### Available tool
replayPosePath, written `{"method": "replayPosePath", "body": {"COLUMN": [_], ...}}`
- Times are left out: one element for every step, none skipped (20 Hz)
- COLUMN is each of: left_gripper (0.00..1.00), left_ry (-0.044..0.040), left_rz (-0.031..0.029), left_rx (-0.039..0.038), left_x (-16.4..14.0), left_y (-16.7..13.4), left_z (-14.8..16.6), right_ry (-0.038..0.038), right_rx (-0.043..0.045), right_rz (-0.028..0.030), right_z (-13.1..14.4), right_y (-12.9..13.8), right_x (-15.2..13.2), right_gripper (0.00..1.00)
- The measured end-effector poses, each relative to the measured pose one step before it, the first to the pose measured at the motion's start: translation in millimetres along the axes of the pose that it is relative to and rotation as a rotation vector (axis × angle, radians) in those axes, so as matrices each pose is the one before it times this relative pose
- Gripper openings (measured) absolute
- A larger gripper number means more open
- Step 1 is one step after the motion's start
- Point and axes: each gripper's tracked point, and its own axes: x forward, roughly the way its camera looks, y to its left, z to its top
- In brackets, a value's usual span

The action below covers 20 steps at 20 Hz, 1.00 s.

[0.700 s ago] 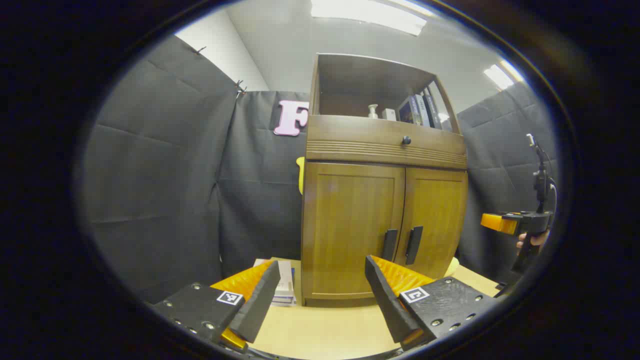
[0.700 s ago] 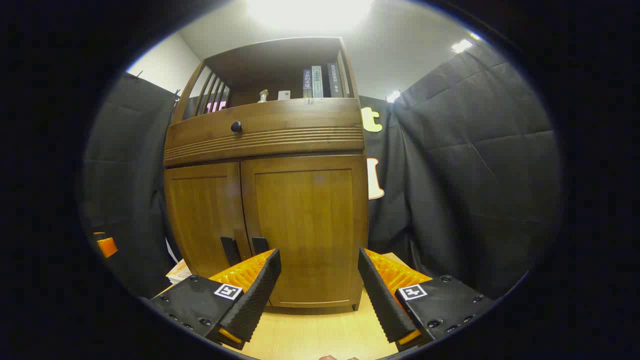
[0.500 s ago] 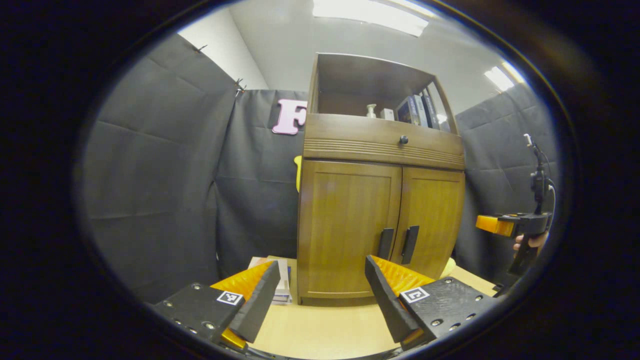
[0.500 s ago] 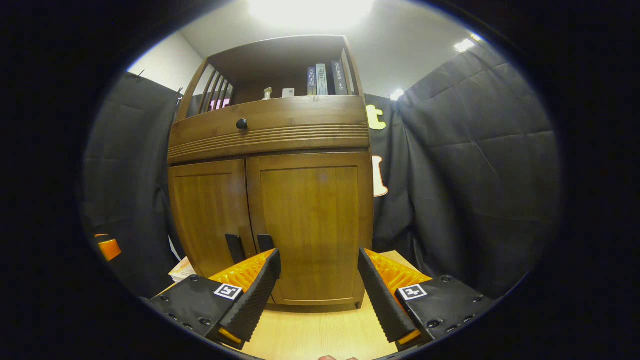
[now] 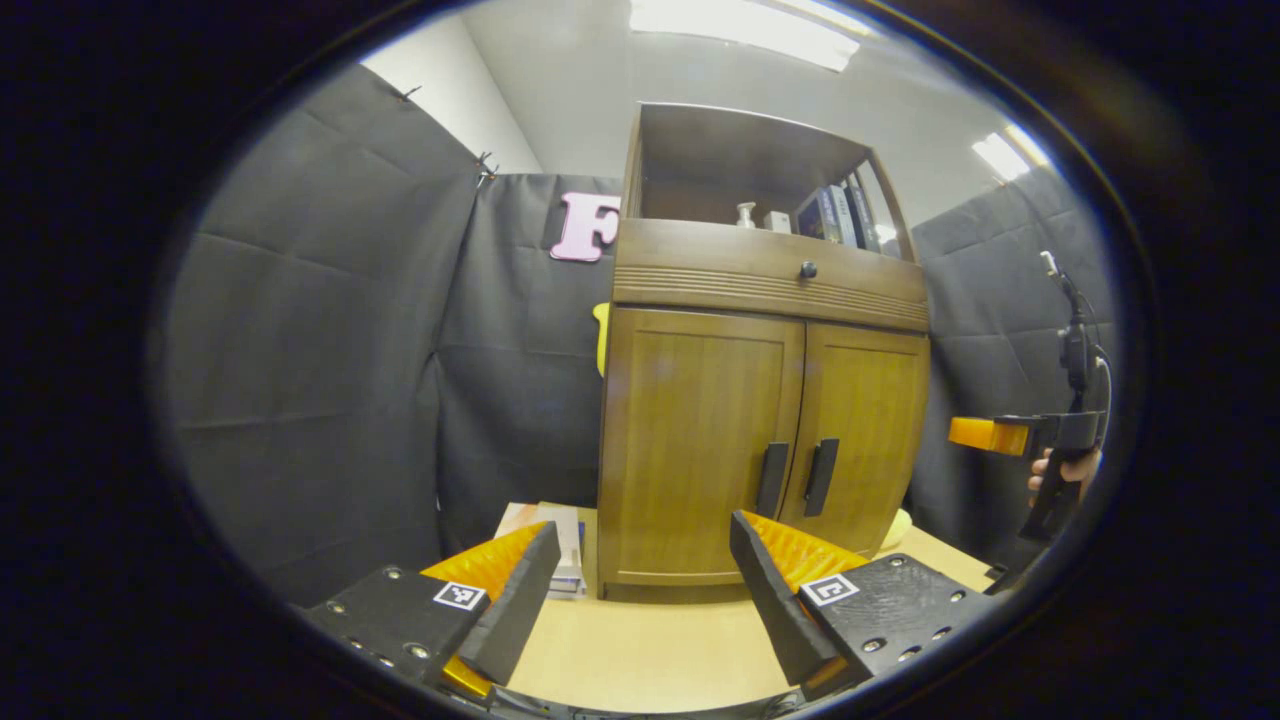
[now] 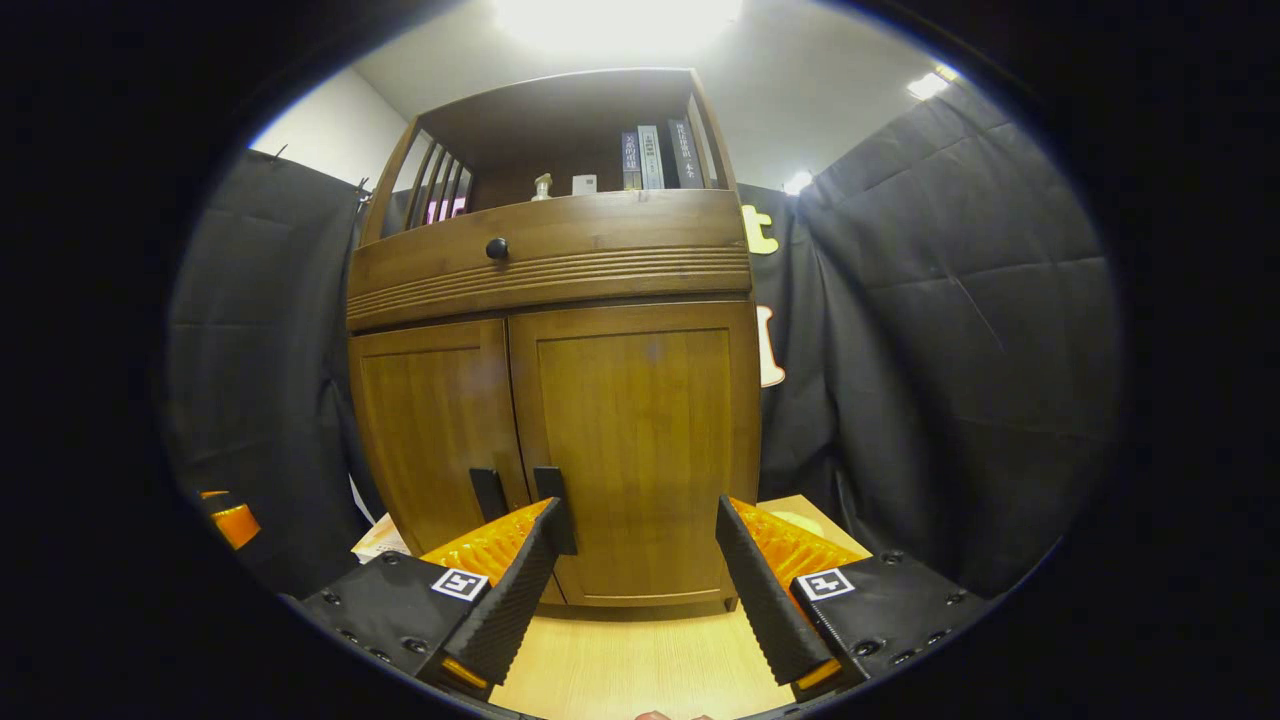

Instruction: Open the right door of the double-door shoe cabinet with the right hand, and open the left door with the left hand.

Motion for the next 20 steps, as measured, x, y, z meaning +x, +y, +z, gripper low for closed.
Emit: {"method": "replayPosePath", "body": {"left_gripper": [1.0, 1.0, 1.0, 1.0, 1.0, 1.0, 1.0, 1.0, 1.0, 1.0, 1.0, 1.0, 1.0, 1.0, 1.0, 1.0, 1.0, 1.0, 1.0, 1.0], "left_ry": [0.00434, 0.00475, 0.00583, 0.0042, 0.00369, 0.00327, 0.00322, 0.00475, 0.00306, 0.00287, 0.00437, 0.00532, 0.00528, 0.00412, 0.00352, 0.00253, 0.00036, -0.00064, 0.00288, 0.00445], "left_rz": [0.00493, 0.00647, 0.00555, 0.005, 0.00324, 0.00212, 0.00411, 0.00801, 0.01172, 0.0137, 0.01274, 0.01319, 0.01335, 0.01369, 0.01534, 0.01745, 0.01801, 0.01895, 0.02212, 0.02455], "left_rx": [0.00859, 0.00773, 0.00402, -0.00013, -0.00406, -0.00519, -0.0035, -0.001, 0.00058, -0.00074, -0.00341, -0.00485, -0.00493, -0.00392, -0.00294, -0.00204, 0.00016, 0.00249, 0.00447, 0.00432], "left_x": [-0.91, -1.95, -0.76, -1.93, -1.96, -2.14, -1.37, -2.77, -3.19, -2.38, -0.73, -1.1, -1.82, -0.9, -2.12, -1.8, -2.09, -1.61, 0.06, 0.3], "left_y": [1.25, 1.84, 1.2, 0.05, 0.05, 0.1, 0.5, 2.04, 3.63, 4.25, 3.13, 2.91, 3.04, 2.74, 2.98, 3.42, 3.5, 1.32, 3.09, 4.61], "left_z": [-2.09, -3.9, -2.31, -1.6, -2.53, -3.14, -1.82, -1.71, -0.53, -1.72, -1.09, -2.1, -1.2, -1.86, -0.08, -0.14, 0.01, -0.21, -0.84, -2.17], "right_ry": [0.00079, -0.00128, 0.00243, 0.00113, -0.0021, -0.00175, -0.00098, 0.0014, 0.00108, 0.00034, 0.00206, 0.00023, 0.00068, 0.00084, 0.00371, 0.00287, 0.00448, 0.00525, 0.00669, 0.00945], "right_rx": [-0.00019, 0.00011, 0.00076, 0.00084, -0.00179, -0.00304, -0.00091, 0.00159, 0.00237, 0.00333, 0.00266, 0.00061, -0.00255, -0.00387, -0.00452, -0.00451, -0.00471, -0.00527, -0.00718, -0.00895], "right_rz": [0.00388, 0.00636, 0.00689, 0.01075, 0.00589, 0.00559, 0.00701, 0.00881, 0.00993, 0.01045, 0.009, 0.01063, 0.00882, 0.00945, 0.00718, 0.00911, 0.00572, 0.00535, 0.00384, 0.00285], "right_z": [0.99, 0.24, 0.97, 0.53, 1.69, 0.9, 1.83, -0.16, 1.31, 1.07, 1.13, -0.65, 0.35, -1.01, -1.33, -2.79, -2.35, -3.24, -3.38, -4.74], "right_y": [2.78, 2.74, 3.47, 4.05, 3.75, 2.86, 3.54, 4.7, 3.85, 5.42, 4.81, 4.92, 5.13, 4.6, 4.06, 3.94, 3.31, 3.56, 1.93, 2.36], "right_x": [2.65, 2.69, 3.49, 4.49, 4.6, 4.87, 5.01, 5.2, 6.03, 6.89, 7.05, 7.57, 8.13, 7.06, 8.11, 8.06, 6.83, 7.42, 7.82, 7.93], "right_gripper": [0.94, 0.94, 0.94, 0.94, 0.94, 0.94, 0.94, 0.94, 0.94, 0.94, 0.94, 0.94, 0.94, 0.94, 0.94, 0.94, 0.94, 0.94, 0.94, 0.94]}}
